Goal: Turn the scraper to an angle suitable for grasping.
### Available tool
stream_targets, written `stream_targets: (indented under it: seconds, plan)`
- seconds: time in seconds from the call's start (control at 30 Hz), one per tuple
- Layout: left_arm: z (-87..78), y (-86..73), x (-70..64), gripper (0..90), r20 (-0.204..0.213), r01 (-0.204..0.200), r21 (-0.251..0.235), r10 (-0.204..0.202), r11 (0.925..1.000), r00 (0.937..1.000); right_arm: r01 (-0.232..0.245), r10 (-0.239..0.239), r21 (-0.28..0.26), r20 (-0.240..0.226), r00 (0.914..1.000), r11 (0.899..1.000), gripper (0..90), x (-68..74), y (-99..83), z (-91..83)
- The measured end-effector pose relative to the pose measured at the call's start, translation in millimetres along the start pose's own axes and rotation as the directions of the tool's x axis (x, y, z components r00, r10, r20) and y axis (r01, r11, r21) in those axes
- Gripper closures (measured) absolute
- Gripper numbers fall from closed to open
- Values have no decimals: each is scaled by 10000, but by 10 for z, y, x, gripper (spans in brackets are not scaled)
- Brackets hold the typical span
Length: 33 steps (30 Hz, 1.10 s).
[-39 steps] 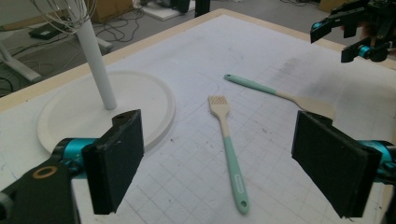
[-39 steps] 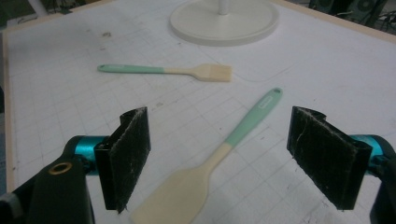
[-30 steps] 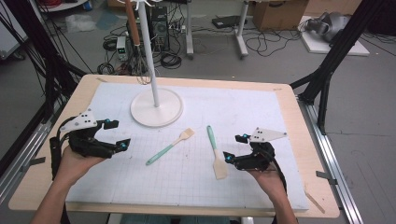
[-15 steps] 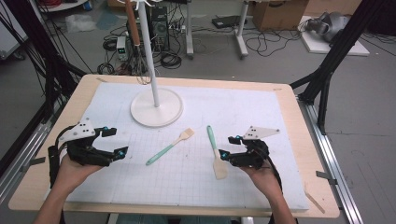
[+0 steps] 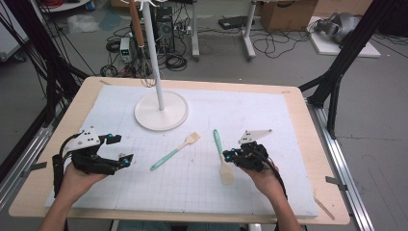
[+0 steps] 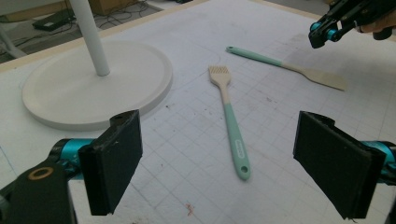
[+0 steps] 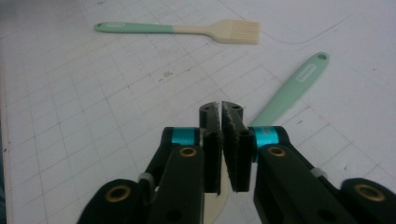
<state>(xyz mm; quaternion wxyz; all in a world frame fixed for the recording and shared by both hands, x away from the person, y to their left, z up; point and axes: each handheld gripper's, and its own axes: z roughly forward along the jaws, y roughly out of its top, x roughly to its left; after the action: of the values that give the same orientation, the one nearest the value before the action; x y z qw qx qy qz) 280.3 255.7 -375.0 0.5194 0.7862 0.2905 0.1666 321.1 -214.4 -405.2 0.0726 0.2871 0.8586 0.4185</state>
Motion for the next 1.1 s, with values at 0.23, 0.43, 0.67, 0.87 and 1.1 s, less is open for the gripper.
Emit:
stream_targets:
  seconds: [0.23,0.43,0.67,0.87,1.1]
  plan:
    - [-33,-11,9,161,-52,45,-81,-45,10000,10000,38,-29,600,-152,9999,9982,894,26,27,155]
    - [-32,-16,1,163,-15,11,-65,-11,10000,10000,267,-227,1118,-367,9991,9934,894,79,58,296]
    - [-26,-14,-13,163,11,-48,-69,48,10000,10000,328,-268,1773,-363,9990,9836,894,80,44,404]
    - [-31,-17,-7,167,-87,2,-79,-3,10000,10000,436,-381,2264,-288,9989,9730,894,87,20,435]
    - [-43,-11,-11,167,-93,49,-139,-50,9999,9999,608,-568,2427,-236,9981,9682,897,100,3,401]
